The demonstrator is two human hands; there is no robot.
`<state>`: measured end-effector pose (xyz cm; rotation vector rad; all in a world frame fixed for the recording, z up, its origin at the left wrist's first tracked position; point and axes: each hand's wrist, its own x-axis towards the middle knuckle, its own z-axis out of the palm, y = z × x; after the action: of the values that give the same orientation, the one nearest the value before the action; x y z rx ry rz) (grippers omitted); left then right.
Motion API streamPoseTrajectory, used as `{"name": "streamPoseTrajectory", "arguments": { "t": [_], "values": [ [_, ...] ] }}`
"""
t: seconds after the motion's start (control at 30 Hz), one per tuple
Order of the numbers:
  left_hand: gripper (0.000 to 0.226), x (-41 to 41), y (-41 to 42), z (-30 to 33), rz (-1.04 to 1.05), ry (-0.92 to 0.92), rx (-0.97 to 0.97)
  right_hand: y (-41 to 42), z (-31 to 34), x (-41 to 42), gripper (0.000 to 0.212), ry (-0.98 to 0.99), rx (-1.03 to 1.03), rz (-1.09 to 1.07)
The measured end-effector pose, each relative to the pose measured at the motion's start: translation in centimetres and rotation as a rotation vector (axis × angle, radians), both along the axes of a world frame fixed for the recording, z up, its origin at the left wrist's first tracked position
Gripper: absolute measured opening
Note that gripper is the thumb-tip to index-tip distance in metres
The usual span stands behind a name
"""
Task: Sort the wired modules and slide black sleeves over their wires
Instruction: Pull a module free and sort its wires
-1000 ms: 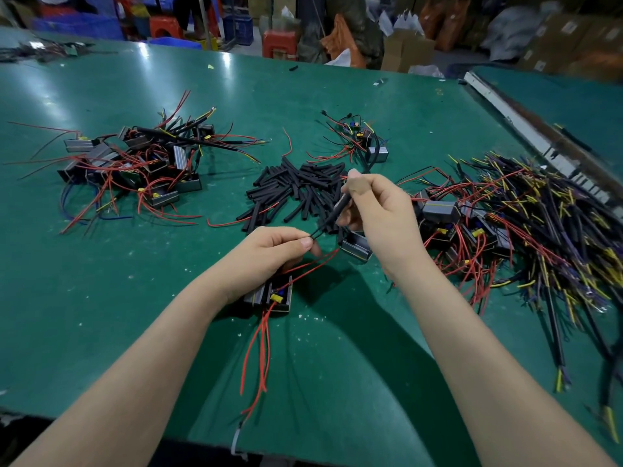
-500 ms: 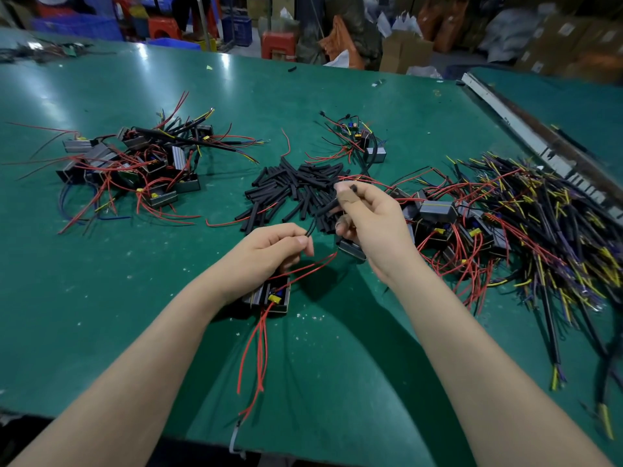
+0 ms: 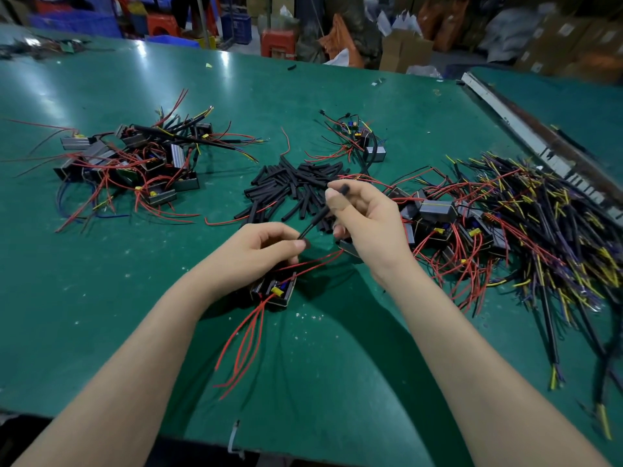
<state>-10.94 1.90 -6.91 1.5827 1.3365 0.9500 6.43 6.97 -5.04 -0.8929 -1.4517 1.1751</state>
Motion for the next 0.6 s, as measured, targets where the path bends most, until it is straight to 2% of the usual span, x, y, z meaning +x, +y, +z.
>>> {"name": "streamPoseTrajectory", "arguments": {
  "t": [0.07,0.17,0.3,0.4,0.5,0.53,0.6],
  "values": [
    [0.010,-0.7,0.0,-0.1,-0.019,0.057,-0.018,0.1,0.0,0.1,0.006,0.008,0.000,-0.011],
    [0.006,-0.8,0.0,0.0,-0.009,0.106,0.074,-0.1,-0.1,-0.1,0.008,-0.002,0.023,-0.003],
    [0.034,-0.5,0.2,-0.1,0.063,0.000,0.154,-0.9,-1.0,-1.4,0.017,-0.101,0.058,0.070],
    [0.041,-0.3,0.3,-0.2,0.097,-0.059,0.181,-0.9,-1.2,-1.5,0.024,-0.110,0.030,0.014],
    [0.037,-0.2,0.3,-0.1,0.135,-0.111,0.203,-0.4,-0.8,-0.8,0.043,-0.043,-0.034,0.012],
    [0.033,-0.1,0.3,-0.1,0.128,-0.087,0.215,-0.4,-0.6,-0.6,0.043,-0.053,-0.049,0.026],
    [0.024,0.0,0.3,-0.1,0.106,-0.012,0.244,-0.4,-0.5,-0.6,0.028,-0.092,-0.050,0.052]
  ]
}}
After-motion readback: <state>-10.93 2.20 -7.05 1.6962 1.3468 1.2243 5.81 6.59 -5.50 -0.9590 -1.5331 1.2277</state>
